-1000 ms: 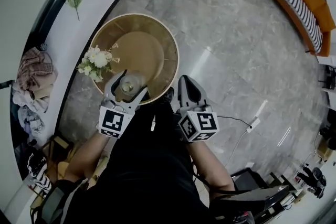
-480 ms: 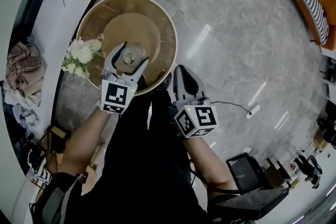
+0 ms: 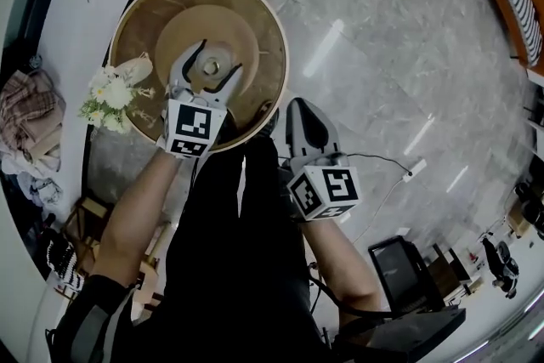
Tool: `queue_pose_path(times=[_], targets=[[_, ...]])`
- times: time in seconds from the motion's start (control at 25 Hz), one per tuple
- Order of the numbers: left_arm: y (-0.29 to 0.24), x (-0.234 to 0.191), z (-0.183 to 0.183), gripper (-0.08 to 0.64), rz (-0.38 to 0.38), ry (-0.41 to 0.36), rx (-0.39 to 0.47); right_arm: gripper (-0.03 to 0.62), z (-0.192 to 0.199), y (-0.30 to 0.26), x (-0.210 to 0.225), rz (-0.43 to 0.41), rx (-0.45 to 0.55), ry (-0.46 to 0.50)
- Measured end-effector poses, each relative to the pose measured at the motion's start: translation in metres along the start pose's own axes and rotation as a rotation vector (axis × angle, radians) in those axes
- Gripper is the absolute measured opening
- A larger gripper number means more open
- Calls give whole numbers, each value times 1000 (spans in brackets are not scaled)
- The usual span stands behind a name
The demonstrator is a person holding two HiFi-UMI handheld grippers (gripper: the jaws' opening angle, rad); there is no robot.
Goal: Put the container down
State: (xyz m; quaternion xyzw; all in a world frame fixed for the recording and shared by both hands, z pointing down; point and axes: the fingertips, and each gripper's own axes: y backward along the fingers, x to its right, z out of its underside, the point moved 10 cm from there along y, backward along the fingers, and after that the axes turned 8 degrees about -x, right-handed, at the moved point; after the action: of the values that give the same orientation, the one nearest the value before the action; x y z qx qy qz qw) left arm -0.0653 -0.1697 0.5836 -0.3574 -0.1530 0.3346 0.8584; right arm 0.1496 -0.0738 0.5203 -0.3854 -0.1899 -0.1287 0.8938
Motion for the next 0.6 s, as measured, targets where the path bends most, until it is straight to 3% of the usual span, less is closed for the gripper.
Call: queue_pose_path(times=[0.4,0.6], targets=[[-46,-3,36,339,17,31,-79,6,-4,-64,44,64,30,123],[-65,-4,53,339,22,43,-103,6,4,-96,49,28,20,208]])
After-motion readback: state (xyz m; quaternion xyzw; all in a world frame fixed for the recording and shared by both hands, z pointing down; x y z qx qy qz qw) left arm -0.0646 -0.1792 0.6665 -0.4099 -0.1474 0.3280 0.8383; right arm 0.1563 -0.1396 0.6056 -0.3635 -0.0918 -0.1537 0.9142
